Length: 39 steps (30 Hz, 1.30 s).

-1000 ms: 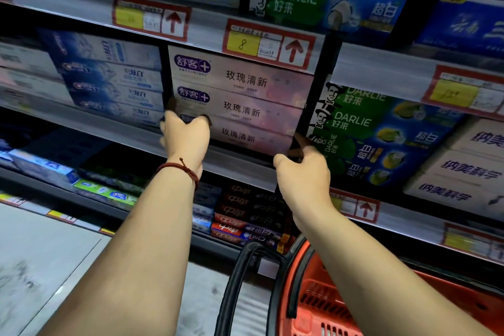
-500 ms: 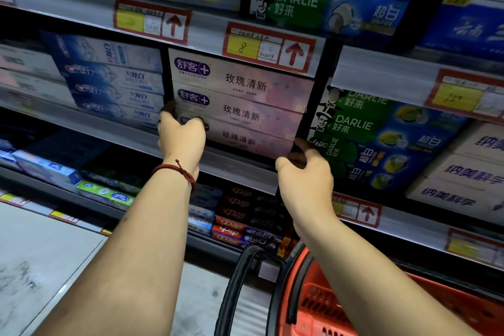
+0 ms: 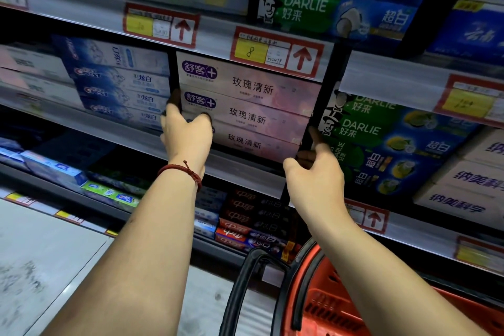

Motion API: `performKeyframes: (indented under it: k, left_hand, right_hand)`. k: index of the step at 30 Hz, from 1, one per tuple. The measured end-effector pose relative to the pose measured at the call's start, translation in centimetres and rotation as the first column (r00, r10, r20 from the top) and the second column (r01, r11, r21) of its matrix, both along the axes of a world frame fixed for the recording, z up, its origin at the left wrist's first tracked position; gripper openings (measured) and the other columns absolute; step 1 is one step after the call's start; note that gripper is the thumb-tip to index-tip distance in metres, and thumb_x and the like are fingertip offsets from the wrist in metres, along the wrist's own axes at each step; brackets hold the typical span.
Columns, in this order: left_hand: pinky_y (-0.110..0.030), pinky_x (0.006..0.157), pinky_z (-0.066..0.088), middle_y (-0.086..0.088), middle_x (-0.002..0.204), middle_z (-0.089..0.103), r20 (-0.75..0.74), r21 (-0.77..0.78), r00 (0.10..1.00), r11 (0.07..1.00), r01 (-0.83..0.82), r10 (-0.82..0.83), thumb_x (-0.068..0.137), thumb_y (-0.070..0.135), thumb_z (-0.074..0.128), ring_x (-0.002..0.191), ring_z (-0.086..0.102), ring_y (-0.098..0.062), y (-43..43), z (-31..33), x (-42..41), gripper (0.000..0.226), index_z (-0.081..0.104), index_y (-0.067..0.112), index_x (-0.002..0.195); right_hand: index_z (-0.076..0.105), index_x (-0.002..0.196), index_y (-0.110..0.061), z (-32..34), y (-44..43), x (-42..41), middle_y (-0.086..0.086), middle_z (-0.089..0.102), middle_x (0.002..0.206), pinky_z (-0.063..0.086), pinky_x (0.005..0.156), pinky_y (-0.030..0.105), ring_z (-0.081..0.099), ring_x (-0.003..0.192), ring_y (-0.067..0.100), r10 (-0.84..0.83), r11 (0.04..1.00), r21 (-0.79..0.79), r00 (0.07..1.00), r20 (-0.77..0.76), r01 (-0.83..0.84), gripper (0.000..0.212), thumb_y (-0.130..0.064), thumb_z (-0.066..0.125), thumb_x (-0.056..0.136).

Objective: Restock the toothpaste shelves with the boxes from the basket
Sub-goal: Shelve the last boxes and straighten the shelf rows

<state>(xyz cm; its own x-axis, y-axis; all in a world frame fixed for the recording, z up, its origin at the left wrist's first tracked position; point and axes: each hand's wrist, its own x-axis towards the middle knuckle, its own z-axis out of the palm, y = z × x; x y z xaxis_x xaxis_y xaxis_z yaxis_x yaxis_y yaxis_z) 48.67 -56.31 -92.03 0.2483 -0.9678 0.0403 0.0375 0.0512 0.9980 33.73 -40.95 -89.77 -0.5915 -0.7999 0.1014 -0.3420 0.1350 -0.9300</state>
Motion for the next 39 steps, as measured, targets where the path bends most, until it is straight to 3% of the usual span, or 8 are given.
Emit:
performKeyframes:
  k: [4,13,19,24,29,32,35,39]
  left_hand:
    - [-0.046,0.113,0.043,0.009,0.145,0.052,-0.037,-0.033,0.999,0.999,0.002,-0.003,0.068,0.027,0.062,0.131,0.050,-0.021,-0.1,0.7,-0.4,0.083,0.044,0.040,0.148]
    - [-0.034,0.104,0.047,0.009,0.144,0.052,-0.089,-0.064,0.996,0.998,0.014,-0.019,0.067,0.023,0.061,0.129,0.051,-0.018,-0.2,1.0,-0.4,0.080,0.048,0.035,0.145]
    - [-0.042,0.112,0.044,0.009,0.143,0.053,-0.117,-0.049,0.993,0.999,-0.002,-0.004,0.066,0.023,0.060,0.127,0.052,-0.016,0.3,1.5,-0.5,0.077,0.050,0.037,0.141]
    - [-0.043,0.113,0.043,0.009,0.145,0.051,-0.117,-0.045,0.993,0.999,0.012,-0.018,0.066,0.022,0.060,0.128,0.051,-0.015,0.5,1.7,-0.6,0.079,0.048,0.037,0.142]
    - [-0.041,0.111,0.044,0.010,0.145,0.052,-0.098,-0.042,0.995,0.999,0.014,-0.018,0.066,0.023,0.061,0.129,0.051,-0.016,0.7,1.9,-0.4,0.077,0.049,0.040,0.141]
    - [-0.028,0.098,0.048,0.006,0.143,0.052,-0.088,-0.040,0.996,0.999,0.011,-0.015,0.069,0.021,0.061,0.122,0.055,-0.015,1.1,2.5,-0.5,0.075,0.049,0.033,0.142]
    - [-0.039,0.106,0.048,0.006,0.140,0.057,-0.032,-0.070,0.999,0.997,-0.011,0.009,0.070,0.024,0.061,0.122,0.058,-0.017,1.8,3.4,-0.4,0.072,0.050,0.028,0.141]
    - [-0.022,0.090,0.044,0.011,0.122,0.062,0.018,-0.084,0.999,0.996,0.036,-0.035,0.085,0.015,0.063,0.107,0.059,-0.012,2.2,4.1,0.1,0.051,0.055,0.027,0.134]
  right_hand:
    - [0.025,0.157,-0.042,0.6,0.0,0.1,0.001,0.056,0.104,0.038,0.041,0.012,0.051,0.043,-0.006,0.023,1.000,-0.009,1.000,0.004,-0.023,0.078,-0.012,0.056,0.092]
    - [0.032,0.151,-0.048,1.1,0.3,0.3,-0.007,0.060,0.099,0.046,0.056,0.020,0.054,0.062,0.008,0.027,0.999,-0.023,1.000,0.000,-0.027,0.072,-0.018,0.059,0.091]
    - [0.039,0.088,-0.056,1.4,0.4,0.7,-0.016,0.058,0.082,0.049,0.069,0.029,0.058,0.072,0.008,0.065,0.996,-0.061,0.997,-0.038,-0.067,0.045,-0.017,0.061,0.090]
    - [0.039,0.132,-0.056,1.6,0.4,1.0,-0.025,0.059,0.097,0.045,0.072,0.011,0.059,0.087,-0.002,0.060,0.995,-0.079,0.998,-0.020,-0.061,0.061,-0.017,0.061,0.091]
    - [0.038,0.108,-0.065,1.7,0.5,1.1,-0.020,0.061,0.098,0.053,0.084,0.030,0.062,0.089,0.006,0.058,0.996,-0.069,0.998,-0.031,-0.060,0.056,-0.017,0.061,0.091]
    - [0.035,0.141,-0.055,1.6,0.5,0.8,-0.020,0.058,0.094,0.055,0.072,0.029,0.060,0.075,0.010,0.052,0.997,-0.058,0.998,-0.030,-0.054,0.067,-0.017,0.059,0.091]
    - [0.038,0.121,-0.054,2.0,0.9,0.6,-0.022,0.052,0.086,0.055,0.068,0.031,0.059,0.070,0.014,0.069,0.997,-0.027,0.997,-0.016,-0.069,0.052,-0.016,0.058,0.092]
    - [0.036,0.095,-0.053,2.4,0.9,0.4,-0.020,0.056,0.090,0.054,0.070,0.030,0.060,0.072,0.012,0.094,0.996,-0.009,0.996,-0.008,-0.094,0.043,-0.015,0.057,0.092]
